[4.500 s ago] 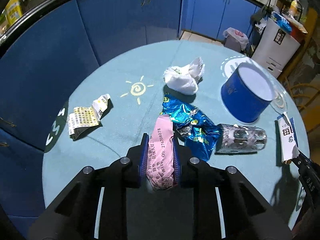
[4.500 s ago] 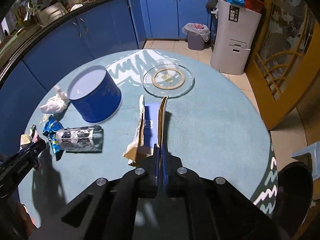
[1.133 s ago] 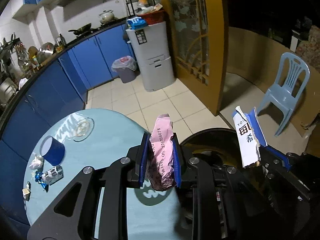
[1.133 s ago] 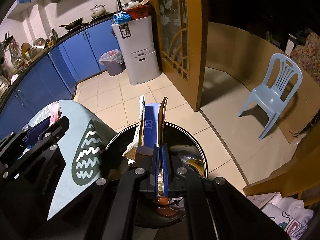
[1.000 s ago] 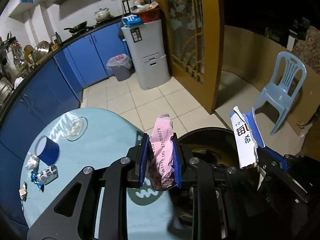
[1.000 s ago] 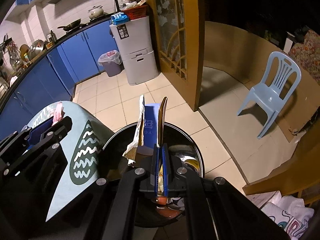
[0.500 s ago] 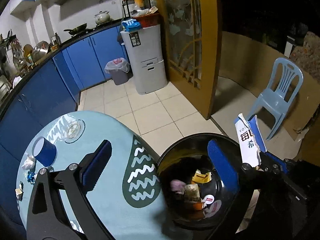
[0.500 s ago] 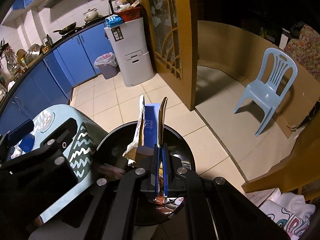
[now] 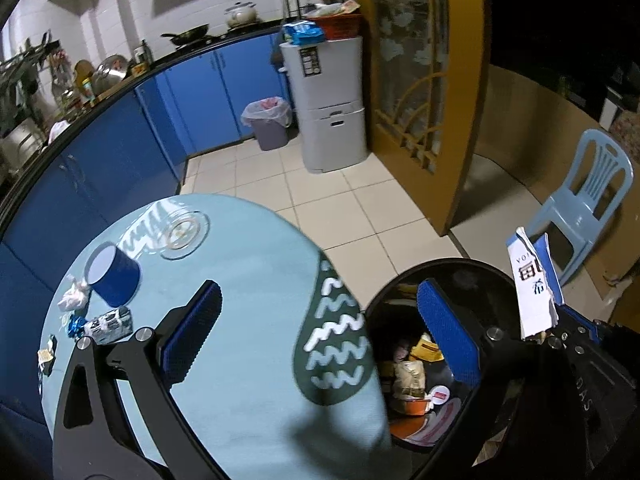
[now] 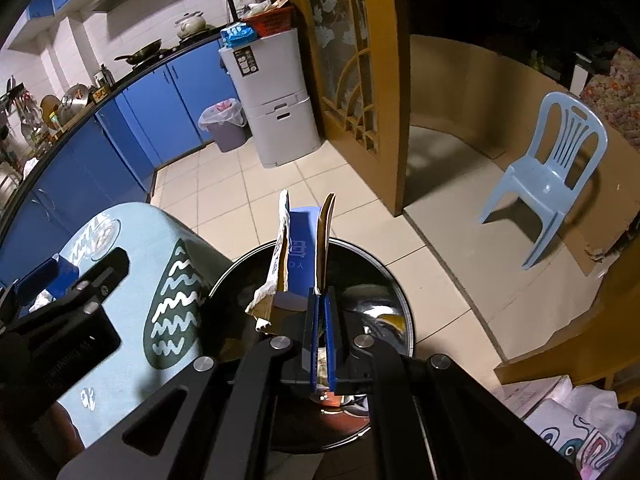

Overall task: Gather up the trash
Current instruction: 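Open both tools over the black bin to drop the wrapper and packet, then grasp the white printed leaflet with the left tool while the right tool grasps the silver blister pack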

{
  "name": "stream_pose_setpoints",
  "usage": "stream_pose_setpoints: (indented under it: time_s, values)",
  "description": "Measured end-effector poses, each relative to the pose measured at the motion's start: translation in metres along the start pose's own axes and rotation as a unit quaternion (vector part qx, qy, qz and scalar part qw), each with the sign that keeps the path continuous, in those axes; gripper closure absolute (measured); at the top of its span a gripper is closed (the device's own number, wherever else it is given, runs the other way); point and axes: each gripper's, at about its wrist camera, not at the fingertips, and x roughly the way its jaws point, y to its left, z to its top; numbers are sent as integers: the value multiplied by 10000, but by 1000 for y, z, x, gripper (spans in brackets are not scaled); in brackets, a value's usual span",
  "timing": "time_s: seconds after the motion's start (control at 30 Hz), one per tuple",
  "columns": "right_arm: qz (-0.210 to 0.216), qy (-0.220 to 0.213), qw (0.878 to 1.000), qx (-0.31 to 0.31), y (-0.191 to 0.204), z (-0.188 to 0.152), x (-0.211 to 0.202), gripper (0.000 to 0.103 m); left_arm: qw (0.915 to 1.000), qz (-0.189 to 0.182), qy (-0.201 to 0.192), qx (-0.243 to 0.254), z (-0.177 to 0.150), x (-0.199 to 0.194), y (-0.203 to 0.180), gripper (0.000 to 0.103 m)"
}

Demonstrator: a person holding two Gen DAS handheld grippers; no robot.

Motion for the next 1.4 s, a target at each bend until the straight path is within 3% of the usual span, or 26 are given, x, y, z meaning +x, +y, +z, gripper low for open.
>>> stream_pose_setpoints:
  time_s: [0.2, 0.27, 0.3, 0.33, 0.37, 0.4, 0.87, 1.17, 1.4]
  values:
    - [133, 159, 9997, -109, 14, -1, 9, 97, 9998, 125, 44, -160, -2, 1, 22, 6]
    - [137, 196, 9996, -143, 18, -1, 11, 90, 9997, 148, 65, -189, -4, 1, 26, 6]
    - [134, 218, 9995, -171, 20, -1, 12, 79, 9996, 153, 80, -207, -4, 1, 29, 6]
    - [137, 218, 9995, -187, 22, -1, 12, 51, 9996, 158, 84, -220, -5, 1, 30, 6]
    - [154, 202, 9995, -185, 23, -1, 12, 32, 9995, 170, 79, -234, -5, 0, 33, 6]
    - [215, 142, 9995, -189, 24, -1, 10, 19, 9995, 176, 75, -243, -5, 0, 34, 6]
    - [346, 164, 9982, -462, 56, -2, 8, 19, 9982, 355, -13, -480, -12, -12, 69, 6]
    - [741, 254, 9928, -909, 120, -5, 13, 19, 9937, 712, 35, -869, -24, -17, 128, 6]
    - [1149, 509, 9832, -1327, 192, -15, 28, 19, 9831, 1310, 57, -1277, -49, -24, 202, 6]
